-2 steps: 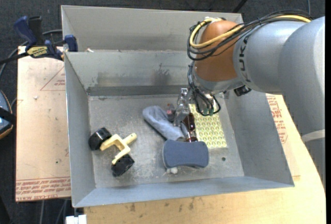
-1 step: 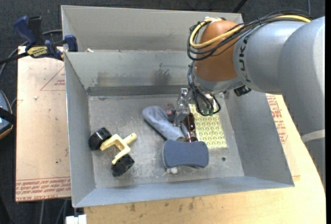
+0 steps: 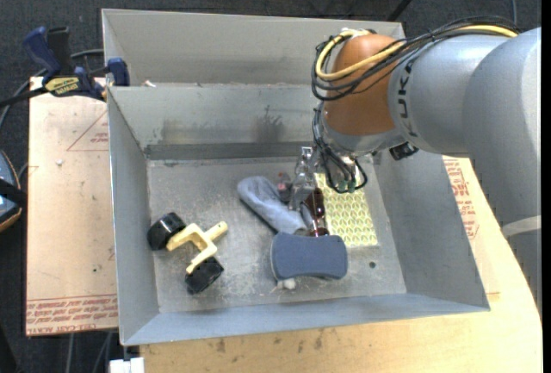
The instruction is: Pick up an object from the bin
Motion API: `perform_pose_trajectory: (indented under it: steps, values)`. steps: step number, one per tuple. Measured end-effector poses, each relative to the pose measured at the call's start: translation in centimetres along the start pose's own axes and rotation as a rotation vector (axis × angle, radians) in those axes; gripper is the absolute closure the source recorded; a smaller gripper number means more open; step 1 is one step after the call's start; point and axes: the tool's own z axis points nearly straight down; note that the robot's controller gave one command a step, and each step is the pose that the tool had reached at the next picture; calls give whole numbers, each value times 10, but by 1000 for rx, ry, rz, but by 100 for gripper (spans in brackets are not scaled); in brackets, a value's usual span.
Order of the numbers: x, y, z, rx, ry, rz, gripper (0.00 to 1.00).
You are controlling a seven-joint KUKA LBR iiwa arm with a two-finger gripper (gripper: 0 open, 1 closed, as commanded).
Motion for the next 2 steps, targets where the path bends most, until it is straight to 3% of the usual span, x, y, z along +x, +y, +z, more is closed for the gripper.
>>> perform_pose_trajectory:
  steps: [1, 2]
  values:
    - [0, 0, 0, 0, 0, 0, 100]
    - [41, 9, -191, 1, -7, -8, 100]
